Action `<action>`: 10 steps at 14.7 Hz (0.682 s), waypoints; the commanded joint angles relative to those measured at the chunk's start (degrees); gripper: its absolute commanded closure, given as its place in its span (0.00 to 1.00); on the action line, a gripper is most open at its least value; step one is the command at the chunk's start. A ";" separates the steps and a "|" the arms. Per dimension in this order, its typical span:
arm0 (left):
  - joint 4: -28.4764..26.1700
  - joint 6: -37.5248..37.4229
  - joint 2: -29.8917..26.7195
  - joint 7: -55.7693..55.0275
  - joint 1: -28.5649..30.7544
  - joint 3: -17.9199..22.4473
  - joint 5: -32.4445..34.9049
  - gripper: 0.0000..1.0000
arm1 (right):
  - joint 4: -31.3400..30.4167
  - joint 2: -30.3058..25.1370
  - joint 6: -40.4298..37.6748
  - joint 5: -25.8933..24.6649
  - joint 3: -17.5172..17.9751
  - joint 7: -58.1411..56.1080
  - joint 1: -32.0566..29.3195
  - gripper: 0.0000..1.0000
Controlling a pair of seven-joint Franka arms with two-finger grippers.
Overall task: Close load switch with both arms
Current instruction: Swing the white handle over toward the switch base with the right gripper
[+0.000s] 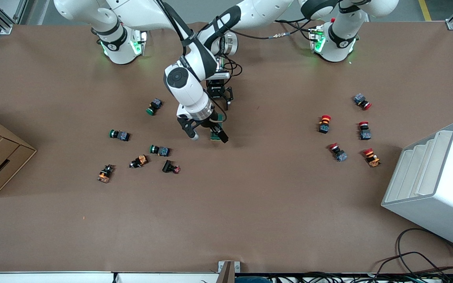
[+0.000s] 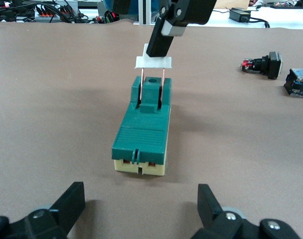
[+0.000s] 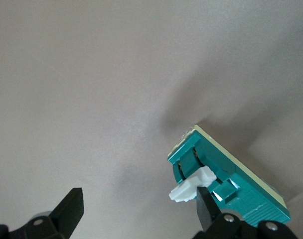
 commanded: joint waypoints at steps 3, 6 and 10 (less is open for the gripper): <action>0.16 1.02 2.64 -3.05 0.00 -0.06 0.63 0.00 | 1.98 1.51 0.43 0.21 0.48 -1.63 -1.40 0.00; 0.16 1.02 2.64 -3.05 0.00 -0.06 0.63 0.00 | 4.08 4.05 0.43 0.21 0.40 -1.45 -1.49 0.00; 0.07 1.02 2.56 -2.96 0.00 -0.06 0.63 0.00 | 5.23 5.55 0.43 0.13 0.39 -2.15 -2.19 0.00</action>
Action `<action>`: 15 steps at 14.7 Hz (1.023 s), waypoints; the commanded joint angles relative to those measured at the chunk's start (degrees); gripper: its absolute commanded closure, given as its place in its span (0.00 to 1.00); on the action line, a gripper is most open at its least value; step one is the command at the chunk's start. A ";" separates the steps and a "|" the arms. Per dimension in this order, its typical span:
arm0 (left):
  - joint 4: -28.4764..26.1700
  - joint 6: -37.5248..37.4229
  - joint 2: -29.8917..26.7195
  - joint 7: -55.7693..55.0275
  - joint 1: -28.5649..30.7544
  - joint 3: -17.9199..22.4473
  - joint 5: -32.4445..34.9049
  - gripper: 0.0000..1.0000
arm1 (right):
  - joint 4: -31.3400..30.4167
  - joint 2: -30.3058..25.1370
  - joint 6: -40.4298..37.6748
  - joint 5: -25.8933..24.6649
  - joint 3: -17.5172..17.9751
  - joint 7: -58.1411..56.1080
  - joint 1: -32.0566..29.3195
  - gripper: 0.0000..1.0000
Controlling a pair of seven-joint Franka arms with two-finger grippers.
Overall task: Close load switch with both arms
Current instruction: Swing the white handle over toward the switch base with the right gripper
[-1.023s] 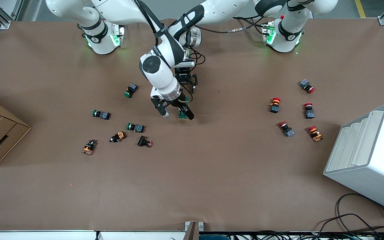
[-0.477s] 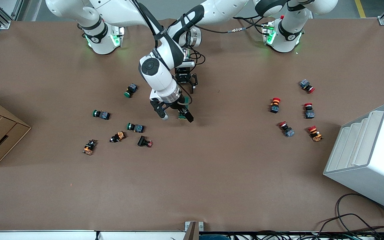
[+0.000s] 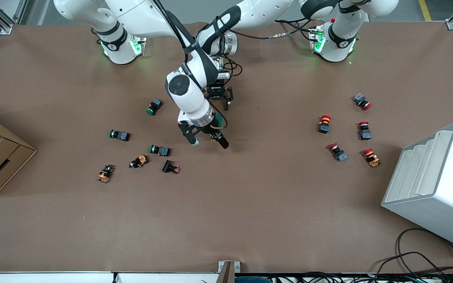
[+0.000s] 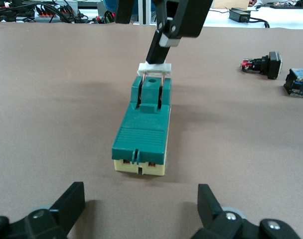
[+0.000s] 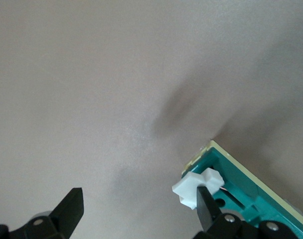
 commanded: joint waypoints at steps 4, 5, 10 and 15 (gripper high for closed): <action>0.10 1.03 2.64 -2.96 0.09 -0.06 0.57 0.00 | 1.46 2.24 0.45 0.13 0.48 -2.02 -1.39 0.00; 0.10 1.03 2.64 -3.05 0.09 -0.06 0.57 0.00 | 1.55 2.59 0.63 0.13 0.48 -2.02 -1.30 0.00; 0.10 1.03 2.64 -2.96 0.09 -0.06 0.57 0.00 | 2.60 3.82 0.72 -0.05 0.30 -2.10 -1.30 0.00; 0.10 1.03 2.64 -2.96 0.09 -0.06 0.57 0.00 | 3.04 2.60 -2.34 -0.40 -2.16 -3.86 -1.48 0.00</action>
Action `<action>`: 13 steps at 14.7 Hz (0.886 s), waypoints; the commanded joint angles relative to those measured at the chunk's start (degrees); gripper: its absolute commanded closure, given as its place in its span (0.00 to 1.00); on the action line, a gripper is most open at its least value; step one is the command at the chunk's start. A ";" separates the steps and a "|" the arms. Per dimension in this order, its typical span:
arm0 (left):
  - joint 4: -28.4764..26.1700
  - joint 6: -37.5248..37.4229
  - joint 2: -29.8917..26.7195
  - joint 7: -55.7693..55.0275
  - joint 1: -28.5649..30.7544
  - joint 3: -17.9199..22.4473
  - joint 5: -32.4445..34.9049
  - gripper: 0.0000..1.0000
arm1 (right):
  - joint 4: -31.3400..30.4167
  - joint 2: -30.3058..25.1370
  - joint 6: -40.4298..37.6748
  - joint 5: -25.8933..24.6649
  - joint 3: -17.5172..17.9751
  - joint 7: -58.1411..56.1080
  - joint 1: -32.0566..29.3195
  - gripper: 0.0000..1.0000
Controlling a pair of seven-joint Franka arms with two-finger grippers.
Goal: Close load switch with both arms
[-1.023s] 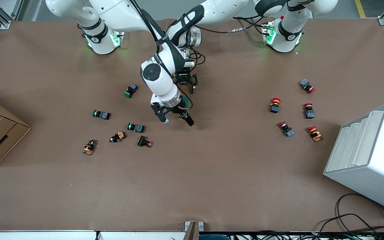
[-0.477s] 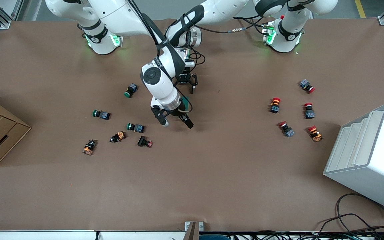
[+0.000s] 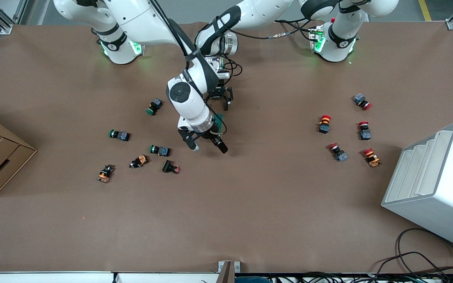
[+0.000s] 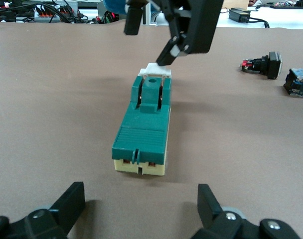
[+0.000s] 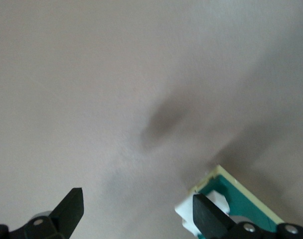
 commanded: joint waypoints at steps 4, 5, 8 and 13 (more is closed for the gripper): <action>0.29 1.04 2.55 -3.05 0.09 -0.15 0.54 0.00 | 1.61 -6.92 -12.94 -0.28 -2.18 -8.91 -6.49 0.00; 0.55 1.04 2.55 -3.05 0.18 -0.15 0.54 0.00 | 1.61 -8.77 -16.71 -0.28 -2.18 -13.03 -8.42 0.00; 0.82 1.04 2.12 -2.96 0.26 -0.15 0.10 0.00 | 1.61 -15.10 -31.64 -0.36 -2.44 -29.36 -16.85 0.00; 3.27 1.13 1.32 -2.17 0.35 -0.32 -2.09 0.00 | 6.15 -22.58 -55.89 -10.79 -5.07 -57.05 -30.83 0.00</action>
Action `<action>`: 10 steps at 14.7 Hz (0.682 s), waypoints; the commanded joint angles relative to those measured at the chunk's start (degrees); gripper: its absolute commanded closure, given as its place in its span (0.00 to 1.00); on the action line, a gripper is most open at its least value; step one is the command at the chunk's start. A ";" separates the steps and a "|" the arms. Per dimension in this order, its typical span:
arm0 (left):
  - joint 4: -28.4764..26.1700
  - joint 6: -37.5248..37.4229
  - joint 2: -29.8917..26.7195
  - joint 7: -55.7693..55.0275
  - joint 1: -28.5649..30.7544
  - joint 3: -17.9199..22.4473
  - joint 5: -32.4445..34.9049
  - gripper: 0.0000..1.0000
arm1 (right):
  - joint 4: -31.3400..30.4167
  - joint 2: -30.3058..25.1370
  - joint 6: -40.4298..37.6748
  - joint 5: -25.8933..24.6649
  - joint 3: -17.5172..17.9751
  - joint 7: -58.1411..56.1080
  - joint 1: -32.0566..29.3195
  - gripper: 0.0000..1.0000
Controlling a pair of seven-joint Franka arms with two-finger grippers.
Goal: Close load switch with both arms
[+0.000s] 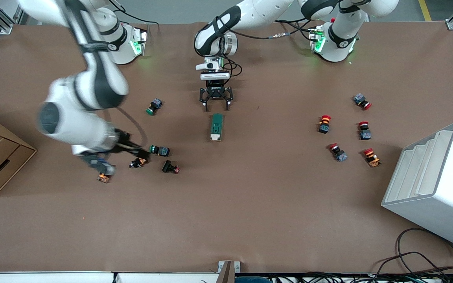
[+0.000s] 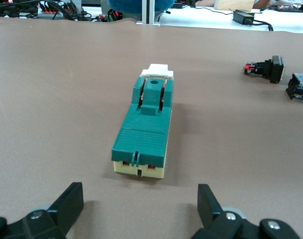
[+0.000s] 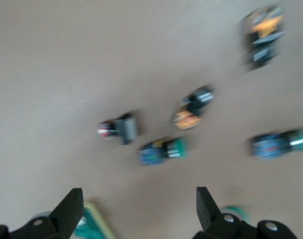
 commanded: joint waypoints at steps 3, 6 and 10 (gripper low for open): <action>2.63 1.07 0.58 3.69 0.49 -0.38 -4.57 0.00 | 13.89 -2.39 -21.44 -10.93 0.53 -21.40 -10.99 0.00; 2.71 1.15 -0.30 7.66 1.28 -0.64 -6.25 0.00 | 21.38 -2.30 -26.49 -13.84 0.53 -29.24 -14.96 0.00; 2.80 1.42 -1.44 11.27 2.86 -1.52 -6.95 0.00 | 25.79 -2.30 -30.52 -15.34 0.53 -33.04 -16.81 0.00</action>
